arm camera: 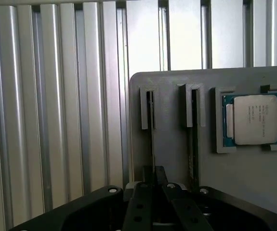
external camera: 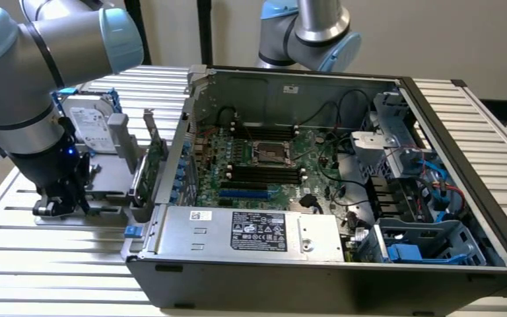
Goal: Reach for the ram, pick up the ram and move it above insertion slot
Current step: 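Pick up the ram and move it above insertion slot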
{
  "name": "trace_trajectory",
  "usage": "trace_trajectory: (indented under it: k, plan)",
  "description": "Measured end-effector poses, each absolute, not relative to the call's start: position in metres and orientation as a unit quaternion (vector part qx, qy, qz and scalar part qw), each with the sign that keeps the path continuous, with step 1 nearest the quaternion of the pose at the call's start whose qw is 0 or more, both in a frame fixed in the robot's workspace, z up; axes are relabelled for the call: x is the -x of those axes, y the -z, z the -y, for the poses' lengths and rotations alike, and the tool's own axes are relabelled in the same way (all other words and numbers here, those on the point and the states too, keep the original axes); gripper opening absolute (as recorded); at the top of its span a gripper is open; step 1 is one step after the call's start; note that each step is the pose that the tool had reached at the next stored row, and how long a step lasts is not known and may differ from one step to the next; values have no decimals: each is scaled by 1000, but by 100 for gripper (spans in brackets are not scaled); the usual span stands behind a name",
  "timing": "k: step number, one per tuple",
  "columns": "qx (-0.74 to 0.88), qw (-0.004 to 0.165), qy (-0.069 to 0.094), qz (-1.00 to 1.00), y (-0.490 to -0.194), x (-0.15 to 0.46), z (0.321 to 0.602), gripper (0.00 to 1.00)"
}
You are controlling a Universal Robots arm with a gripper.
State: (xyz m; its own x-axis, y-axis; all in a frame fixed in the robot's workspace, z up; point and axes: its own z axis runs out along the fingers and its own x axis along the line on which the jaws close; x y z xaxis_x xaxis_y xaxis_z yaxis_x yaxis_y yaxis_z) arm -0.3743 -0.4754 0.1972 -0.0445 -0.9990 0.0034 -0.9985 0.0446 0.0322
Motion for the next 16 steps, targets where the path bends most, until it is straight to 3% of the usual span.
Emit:
trace_trajectory:
  k: [16]
  plan:
    - [-691,11,12,723,-217,373,475,13]
